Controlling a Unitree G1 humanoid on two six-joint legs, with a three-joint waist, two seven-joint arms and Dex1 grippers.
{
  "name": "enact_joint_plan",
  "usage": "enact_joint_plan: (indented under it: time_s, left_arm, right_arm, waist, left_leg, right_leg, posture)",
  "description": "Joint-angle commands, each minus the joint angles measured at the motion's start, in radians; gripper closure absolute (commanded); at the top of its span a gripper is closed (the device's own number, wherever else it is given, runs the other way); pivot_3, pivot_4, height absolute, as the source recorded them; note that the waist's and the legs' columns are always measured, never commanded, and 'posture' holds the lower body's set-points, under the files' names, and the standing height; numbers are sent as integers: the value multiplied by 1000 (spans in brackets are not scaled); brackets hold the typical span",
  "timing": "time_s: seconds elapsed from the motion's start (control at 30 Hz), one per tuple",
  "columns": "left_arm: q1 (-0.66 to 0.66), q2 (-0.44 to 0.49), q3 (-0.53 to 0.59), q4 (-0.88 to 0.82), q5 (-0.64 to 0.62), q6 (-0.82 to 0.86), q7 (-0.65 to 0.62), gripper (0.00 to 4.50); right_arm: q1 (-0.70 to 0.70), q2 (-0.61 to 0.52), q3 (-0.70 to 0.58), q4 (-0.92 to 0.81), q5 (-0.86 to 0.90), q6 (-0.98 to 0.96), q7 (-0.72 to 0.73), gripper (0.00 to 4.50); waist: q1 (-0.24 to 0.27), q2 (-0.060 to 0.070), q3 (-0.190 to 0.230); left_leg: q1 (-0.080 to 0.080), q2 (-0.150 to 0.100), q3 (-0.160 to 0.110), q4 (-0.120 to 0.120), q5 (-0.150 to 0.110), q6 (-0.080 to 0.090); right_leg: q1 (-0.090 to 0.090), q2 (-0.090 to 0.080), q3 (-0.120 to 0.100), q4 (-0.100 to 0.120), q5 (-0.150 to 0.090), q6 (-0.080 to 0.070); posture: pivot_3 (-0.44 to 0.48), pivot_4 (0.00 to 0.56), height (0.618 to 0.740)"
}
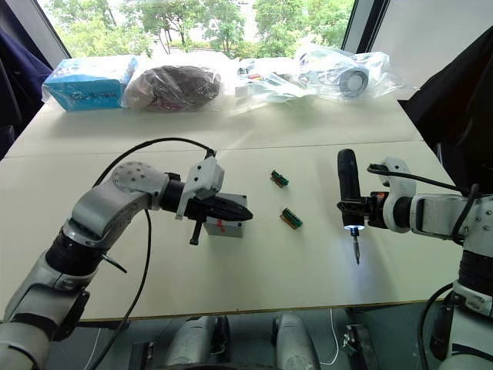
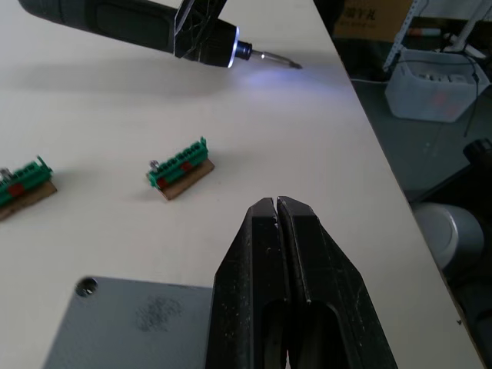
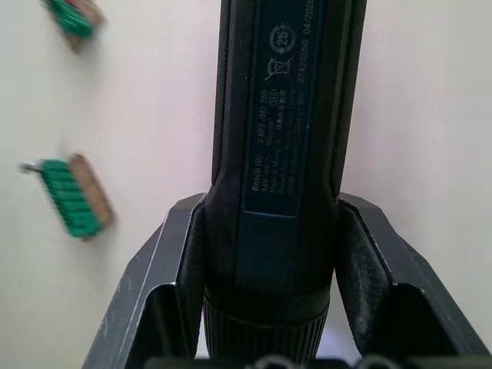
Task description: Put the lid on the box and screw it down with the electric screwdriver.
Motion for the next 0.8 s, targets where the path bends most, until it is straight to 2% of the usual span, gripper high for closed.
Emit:
enact_joint_plan:
  time_s: [0.03, 0.23, 0.3, 0.33, 0.4, 0.47, 0.53, 0.6, 0.67, 0.8]
  left_arm:
    - [0, 14, 22, -49, -3, -6, 13, 4500]
    - [13, 29, 42, -51, -5, -1, 41, 4500]
    - [15, 39, 49, -49, -6, -1, 47, 4500]
    - [16, 45, 52, -49, -7, -1, 49, 4500]
    - [16, 55, 65, -43, -9, 0, 53, 4500]
    - [5, 65, 123, -17, -39, 22, 68, 4500]
    - [-10, 77, 207, 25, -73, 44, 88, 4500]
    - [-13, 92, 274, 81, -87, 50, 106, 4500]
    - [-13, 99, 301, 113, -88, 49, 117, 4500]
    - [-5, 114, 296, 207, -12, -3, 158, 4500]
  right_arm:
    - [-28, -52, 28, 19, 49, 7, 7, 2693]
    - [-41, -58, 84, 75, 14, 7, 11, 2693]
    - [-42, -61, 98, 75, 6, 7, 19, 1681]
    - [-43, -62, 103, 70, 0, 7, 23, 1491]
    - [-47, -63, 109, 58, -14, 7, 28, 719]
    - [-68, -78, 120, -4, -60, -13, 56, 110]
    - [-136, -77, 83, -54, -47, -66, 130, 15]
    - [-167, -125, 109, -144, -76, -161, 252, 15]
    - [-164, -169, 148, -210, -115, -221, 336, 15]
    - [-118, -212, 247, -488, -148, -384, 553, 15]
  waist:
    - [0, 0, 0]
    - [0, 0, 0]
    - [0, 0, 0]
    - [0, -1, 0]
    - [0, -1, -1]
    - [0, -1, -1]
    - [0, -1, 0]
    - [-1, 0, 1]
    - [-1, 0, 0]
    - [1, -1, 0]
  left_leg:
    - [0, 0, 0, 0, 0, 0]
    - [0, 0, 0, 0, 0, 0]
    - [0, 0, 0, 0, 0, 0]
    - [0, 0, 0, 0, 0, 0]
    - [0, 0, 0, 0, 0, 0]
    - [0, 0, 0, 1, 0, 0]
    - [0, 0, 0, 1, 0, 0]
    - [0, 1, 0, 1, 0, 0]
    - [0, 1, 0, 1, 0, 0]
    - [0, 2, -1, 0, 0, 0]
  right_leg:
    - [0, 0, 0, 0, 0, 0]
    - [0, 0, 0, 0, 0, 1]
    - [0, 0, 0, 0, 0, 1]
    - [0, 0, 0, 0, 0, 1]
    - [0, 0, 0, 0, 0, 1]
    - [0, 0, 0, 0, 1, 1]
    - [0, 0, 0, 0, 1, 1]
    - [0, 0, 0, 0, 1, 2]
    - [-1, 0, 0, 0, 1, 3]
    - [0, 1, -1, 0, 0, 4]
  posture:
    - [0, 150, 740]
    - [0, 150, 740]
    - [0, 150, 740]
    - [0, 150, 740]
    - [0, 150, 740]
    - [0, 150, 740]
    - [0, 150, 740]
    - [0, 150, 740]
    - [0, 150, 740]
    - [0, 150, 740]
